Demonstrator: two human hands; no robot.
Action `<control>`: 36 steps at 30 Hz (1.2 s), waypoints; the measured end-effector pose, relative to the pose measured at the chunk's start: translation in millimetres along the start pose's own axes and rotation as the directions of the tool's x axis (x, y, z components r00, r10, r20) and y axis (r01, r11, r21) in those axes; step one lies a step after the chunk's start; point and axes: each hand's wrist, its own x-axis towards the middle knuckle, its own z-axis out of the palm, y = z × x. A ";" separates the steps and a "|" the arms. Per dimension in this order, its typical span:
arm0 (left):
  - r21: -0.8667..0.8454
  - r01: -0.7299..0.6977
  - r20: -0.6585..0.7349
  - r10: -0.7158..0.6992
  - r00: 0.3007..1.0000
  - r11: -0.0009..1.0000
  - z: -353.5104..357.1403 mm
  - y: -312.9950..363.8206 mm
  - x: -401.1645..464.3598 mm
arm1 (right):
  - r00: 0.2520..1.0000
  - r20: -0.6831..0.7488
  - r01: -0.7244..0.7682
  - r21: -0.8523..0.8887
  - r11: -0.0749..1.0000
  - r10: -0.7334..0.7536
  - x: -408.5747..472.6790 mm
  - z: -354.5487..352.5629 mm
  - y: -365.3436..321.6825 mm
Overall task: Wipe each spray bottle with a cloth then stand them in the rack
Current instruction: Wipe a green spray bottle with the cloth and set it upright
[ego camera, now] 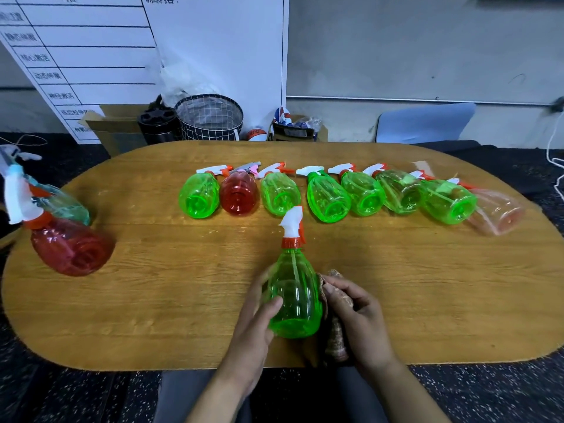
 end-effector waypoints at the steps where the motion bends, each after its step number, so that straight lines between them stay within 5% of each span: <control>1: 0.021 -0.017 0.004 0.017 1.000 1.000 1.0 2.0 -1.7 | 1.000 0.006 0.007 -0.013 1.000 -0.007 -0.7 0.0 1.6; 36: 0.255 -0.167 0.049 0.160 0.986 0.952 2.3 -1.1 -1.4 | 0.998 0.032 0.051 0.070 0.996 -0.053 -4.1 4.1 -1.1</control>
